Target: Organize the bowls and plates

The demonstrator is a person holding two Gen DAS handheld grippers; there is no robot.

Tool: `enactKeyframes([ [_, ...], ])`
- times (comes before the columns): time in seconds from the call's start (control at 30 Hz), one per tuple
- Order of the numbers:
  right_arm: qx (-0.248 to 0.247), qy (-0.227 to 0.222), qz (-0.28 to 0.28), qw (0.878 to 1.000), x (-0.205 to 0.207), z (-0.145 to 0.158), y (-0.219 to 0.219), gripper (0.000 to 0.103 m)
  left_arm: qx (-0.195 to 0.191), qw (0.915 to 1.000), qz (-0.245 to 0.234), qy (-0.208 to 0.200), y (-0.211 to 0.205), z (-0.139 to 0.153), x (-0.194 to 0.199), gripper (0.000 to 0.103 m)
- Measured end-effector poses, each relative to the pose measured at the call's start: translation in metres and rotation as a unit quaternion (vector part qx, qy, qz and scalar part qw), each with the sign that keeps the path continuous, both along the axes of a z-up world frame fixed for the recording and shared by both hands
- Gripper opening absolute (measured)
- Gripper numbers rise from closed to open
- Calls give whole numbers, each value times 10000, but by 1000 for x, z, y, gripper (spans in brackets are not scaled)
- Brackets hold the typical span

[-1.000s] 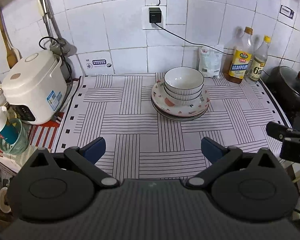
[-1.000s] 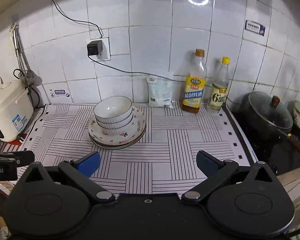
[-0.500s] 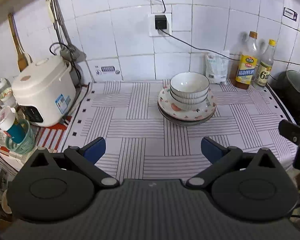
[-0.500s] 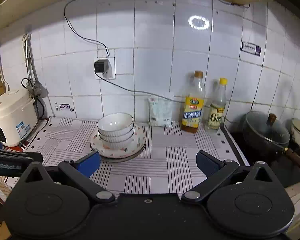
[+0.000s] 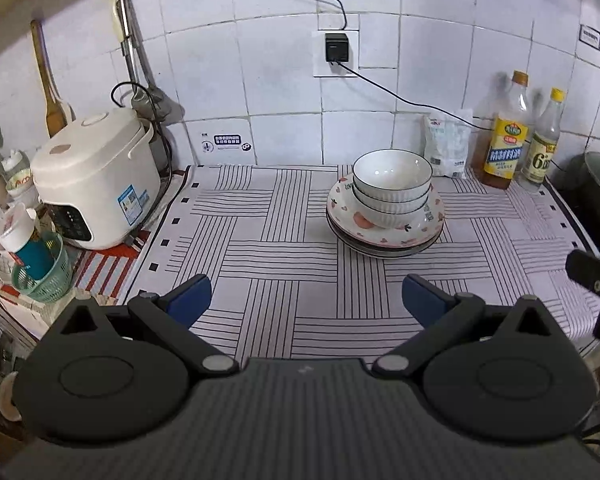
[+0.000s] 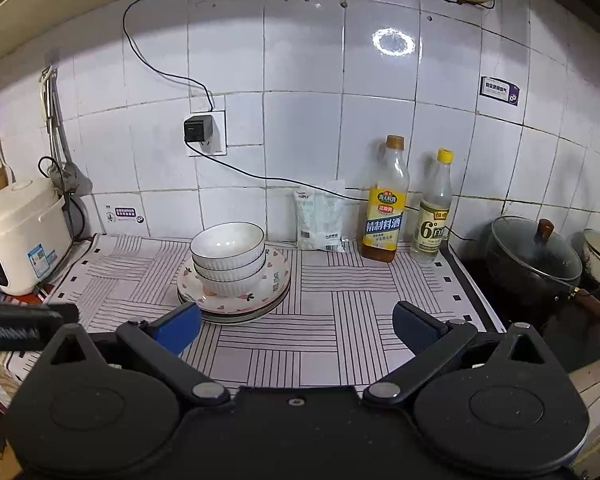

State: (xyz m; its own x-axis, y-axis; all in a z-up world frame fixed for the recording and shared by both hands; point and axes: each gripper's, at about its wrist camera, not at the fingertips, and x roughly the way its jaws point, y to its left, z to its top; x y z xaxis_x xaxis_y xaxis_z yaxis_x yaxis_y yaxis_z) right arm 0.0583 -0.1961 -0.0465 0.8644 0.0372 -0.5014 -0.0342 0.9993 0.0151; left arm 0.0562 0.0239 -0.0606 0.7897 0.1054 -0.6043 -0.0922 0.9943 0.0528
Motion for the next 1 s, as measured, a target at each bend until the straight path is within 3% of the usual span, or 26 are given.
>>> enactKeyframes([
  [0.13,-224,17,-93,9997,4,-4,5,103,-47,10000,-21,68,1,-2,5,103],
  [1.0,-96,436,-95,9990,29,-15,-1,103,93,9997,-205,-24,-10,-7,20,103],
])
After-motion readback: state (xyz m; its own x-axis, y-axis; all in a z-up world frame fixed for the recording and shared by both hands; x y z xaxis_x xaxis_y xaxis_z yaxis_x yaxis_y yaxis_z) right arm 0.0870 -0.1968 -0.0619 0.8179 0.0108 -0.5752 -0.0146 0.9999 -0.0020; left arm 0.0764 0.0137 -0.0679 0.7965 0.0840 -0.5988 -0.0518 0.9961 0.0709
